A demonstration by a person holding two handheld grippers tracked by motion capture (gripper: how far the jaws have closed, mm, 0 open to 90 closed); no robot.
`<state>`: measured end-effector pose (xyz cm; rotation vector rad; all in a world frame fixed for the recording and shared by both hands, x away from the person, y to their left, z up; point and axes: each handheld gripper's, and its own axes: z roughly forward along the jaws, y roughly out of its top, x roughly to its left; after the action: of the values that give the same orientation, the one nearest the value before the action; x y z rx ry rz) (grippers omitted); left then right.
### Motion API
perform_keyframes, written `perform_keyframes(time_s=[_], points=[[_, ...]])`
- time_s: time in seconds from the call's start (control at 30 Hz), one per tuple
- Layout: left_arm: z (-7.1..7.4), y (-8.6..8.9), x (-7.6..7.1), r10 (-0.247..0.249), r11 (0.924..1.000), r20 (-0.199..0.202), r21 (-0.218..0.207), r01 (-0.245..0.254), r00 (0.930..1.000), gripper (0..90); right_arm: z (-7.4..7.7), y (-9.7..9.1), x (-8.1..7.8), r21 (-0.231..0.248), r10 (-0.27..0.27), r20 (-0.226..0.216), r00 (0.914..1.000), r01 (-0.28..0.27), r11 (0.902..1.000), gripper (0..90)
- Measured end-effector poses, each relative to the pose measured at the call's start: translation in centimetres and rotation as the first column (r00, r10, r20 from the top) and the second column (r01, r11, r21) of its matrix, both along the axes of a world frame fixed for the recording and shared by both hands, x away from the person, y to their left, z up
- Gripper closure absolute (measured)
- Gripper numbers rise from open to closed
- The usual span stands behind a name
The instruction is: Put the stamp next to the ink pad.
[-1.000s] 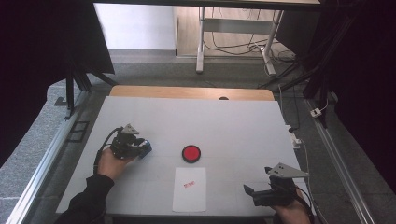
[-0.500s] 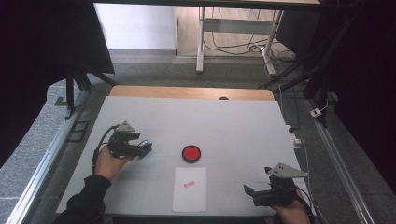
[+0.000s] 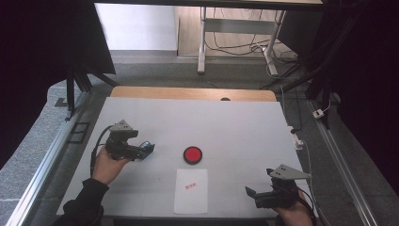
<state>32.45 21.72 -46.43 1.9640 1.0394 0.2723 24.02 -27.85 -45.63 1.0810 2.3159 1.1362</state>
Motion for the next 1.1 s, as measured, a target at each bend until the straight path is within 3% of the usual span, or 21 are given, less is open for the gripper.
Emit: perform_keyframes(time_s=[0.2,0.57,1.1], points=[[0.6,0.3,-1.4,-0.01,0.9999,-0.006,-0.002,0.01,0.9999,2.3,0.0,0.0,0.0,0.0,0.002,-0.001,1.0,-0.002,1.0,0.0],[1.5,1.6,-5.1,-0.009,0.9999,0.03,-0.012,0.01,0.9995,0.0,0.0,-0.1,0.1,0.005,0.0,-0.006,1.0,0.0,1.0,0.0],[1.4,4.0,-10.4,0.013,0.9991,0.045,-0.041,-0.011,0.9989,0.0,0.0,-0.1,0.2,0.009,-0.011,-0.015,0.9998,0.011,0.9999,0.0]])
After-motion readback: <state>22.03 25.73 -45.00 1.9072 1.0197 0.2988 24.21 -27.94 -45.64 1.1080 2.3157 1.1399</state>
